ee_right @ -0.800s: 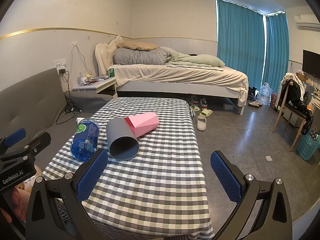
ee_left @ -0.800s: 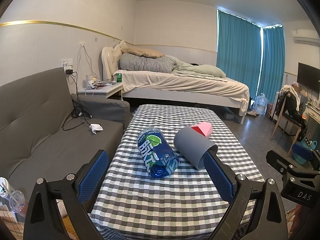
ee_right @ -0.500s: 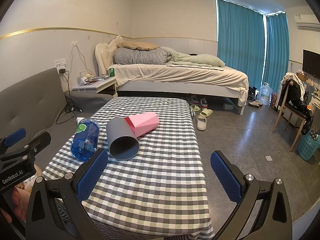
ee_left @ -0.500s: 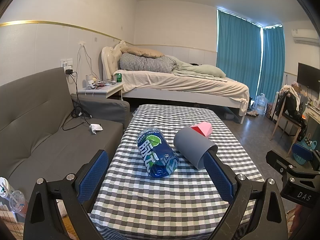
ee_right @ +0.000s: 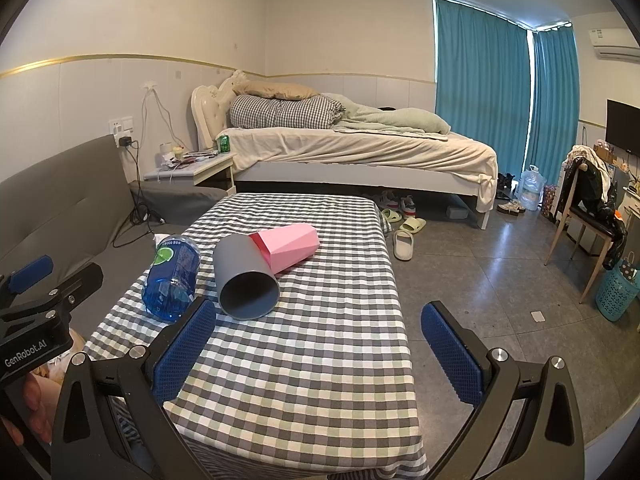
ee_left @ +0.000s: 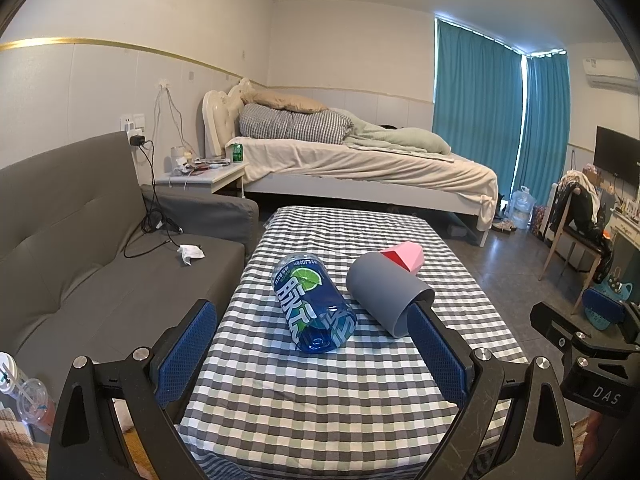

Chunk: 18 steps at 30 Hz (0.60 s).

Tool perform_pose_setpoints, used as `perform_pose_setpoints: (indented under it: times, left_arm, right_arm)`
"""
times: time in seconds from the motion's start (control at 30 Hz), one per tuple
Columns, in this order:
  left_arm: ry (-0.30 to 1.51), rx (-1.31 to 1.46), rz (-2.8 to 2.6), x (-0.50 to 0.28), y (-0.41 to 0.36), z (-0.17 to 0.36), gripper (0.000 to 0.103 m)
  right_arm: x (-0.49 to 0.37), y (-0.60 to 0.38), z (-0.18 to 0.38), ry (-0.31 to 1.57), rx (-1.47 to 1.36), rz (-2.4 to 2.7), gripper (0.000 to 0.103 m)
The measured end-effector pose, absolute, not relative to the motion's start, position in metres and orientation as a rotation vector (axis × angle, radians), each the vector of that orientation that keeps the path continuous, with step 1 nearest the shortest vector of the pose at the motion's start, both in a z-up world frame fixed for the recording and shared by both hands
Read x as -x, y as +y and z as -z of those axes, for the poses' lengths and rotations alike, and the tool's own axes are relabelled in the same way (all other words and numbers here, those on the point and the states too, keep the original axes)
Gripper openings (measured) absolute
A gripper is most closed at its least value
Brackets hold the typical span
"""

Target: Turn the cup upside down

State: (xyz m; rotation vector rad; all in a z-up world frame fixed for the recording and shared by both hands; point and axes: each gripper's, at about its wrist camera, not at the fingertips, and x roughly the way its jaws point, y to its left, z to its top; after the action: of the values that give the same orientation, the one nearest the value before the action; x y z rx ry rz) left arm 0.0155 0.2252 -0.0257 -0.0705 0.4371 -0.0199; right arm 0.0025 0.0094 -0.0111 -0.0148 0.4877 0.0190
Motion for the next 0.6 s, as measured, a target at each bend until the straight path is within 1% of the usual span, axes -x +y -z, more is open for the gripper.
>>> perform_pose_setpoints:
  times: [0.3,0.5,0.6]
  left_arm:
    - [0.461,0.098,0.024,-0.019,0.233,0.028,0.099]
    - [0.472,0.157,-0.015,-0.026,0.264,0.022,0.099]
    - [0.472,0.133,-0.054,-0.030,0.279,0.019,0.099]
  right_arm:
    - [-0.008,0.013,0.017,0.510,0.018,-0.028,0.103]
    - [-0.016,0.025,0.019,0.541,0.035,-0.039,0.103]
    - [-0.022,0.039,0.016,0.549,0.042,-0.059,0.103]
